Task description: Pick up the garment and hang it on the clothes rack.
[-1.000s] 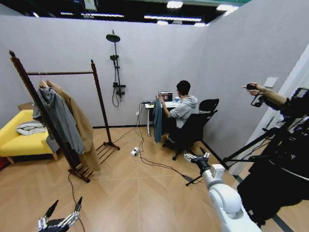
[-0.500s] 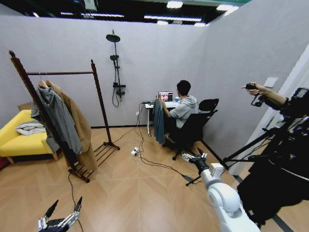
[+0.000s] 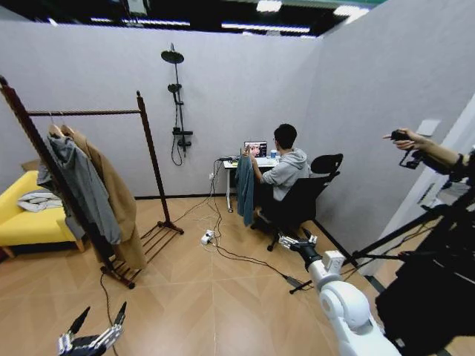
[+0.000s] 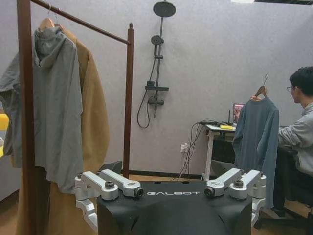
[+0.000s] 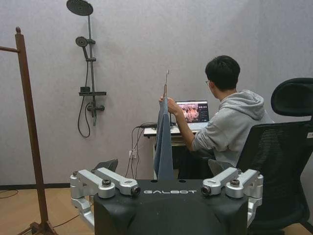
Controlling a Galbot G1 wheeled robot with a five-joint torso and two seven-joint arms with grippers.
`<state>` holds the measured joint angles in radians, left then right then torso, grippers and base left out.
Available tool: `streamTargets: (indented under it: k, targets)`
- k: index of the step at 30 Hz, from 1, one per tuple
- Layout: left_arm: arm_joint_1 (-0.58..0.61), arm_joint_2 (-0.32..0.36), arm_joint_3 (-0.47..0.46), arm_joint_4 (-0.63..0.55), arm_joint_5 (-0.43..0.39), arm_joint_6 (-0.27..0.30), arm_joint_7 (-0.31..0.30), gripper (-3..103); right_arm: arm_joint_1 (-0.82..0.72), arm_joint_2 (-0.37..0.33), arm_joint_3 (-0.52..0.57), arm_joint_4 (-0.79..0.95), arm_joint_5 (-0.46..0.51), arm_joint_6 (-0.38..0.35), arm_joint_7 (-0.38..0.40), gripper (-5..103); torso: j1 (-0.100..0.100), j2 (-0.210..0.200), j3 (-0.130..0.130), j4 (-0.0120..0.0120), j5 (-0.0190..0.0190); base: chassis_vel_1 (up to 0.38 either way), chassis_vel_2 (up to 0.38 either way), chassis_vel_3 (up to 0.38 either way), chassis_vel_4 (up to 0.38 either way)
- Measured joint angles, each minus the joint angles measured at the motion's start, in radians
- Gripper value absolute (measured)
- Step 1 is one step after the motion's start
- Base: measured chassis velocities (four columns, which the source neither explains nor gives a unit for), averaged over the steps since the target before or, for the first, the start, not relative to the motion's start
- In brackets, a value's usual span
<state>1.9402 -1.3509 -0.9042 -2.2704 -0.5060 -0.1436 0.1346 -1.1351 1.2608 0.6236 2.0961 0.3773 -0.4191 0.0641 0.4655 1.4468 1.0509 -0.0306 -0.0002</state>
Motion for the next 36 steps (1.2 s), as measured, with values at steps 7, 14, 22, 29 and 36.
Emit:
streamTargets:
  k: [7,14,22,29,36]
  targets:
    - [0.0,0.0,0.0,0.0,0.0,0.0,0.0,100,0.001,-0.002,0.0,0.003,0.003,0.0,0.0,100,0.0,0.0,0.0,0.0002,0.0004,-0.287,0.266,0.295,-0.273]
    - [0.0,0.0,0.0,0.0,0.0,0.0,0.0,100,-0.005,-0.002,0.001,0.006,0.002,0.001,0.0,100,0.0,0.0,0.0,0.0,-0.0001,-0.35,0.349,0.357,-0.364]
    - [0.0,0.0,0.0,0.0,0.0,0.0,0.0,100,-0.006,-0.005,0.001,0.008,0.003,0.002,-0.001,100,0.0,0.0,0.0,0.0001,0.0005,-0.364,0.374,0.372,-0.36]
    - [0.0,0.0,0.0,0.0,0.0,0.0,0.0,100,-0.003,-0.011,0.001,0.014,0.006,0.006,0.0,100,0.0,0.0,0.0,0.0002,-0.0005,-0.35,0.334,0.35,-0.357]
    - [0.0,0.0,0.0,0.0,0.0,0.0,0.0,100,0.015,-0.03,0.01,0.024,0.018,-0.001,0.016,100,0.0,0.0,0.0,0.0,0.0005,-0.346,0.359,0.344,-0.357]
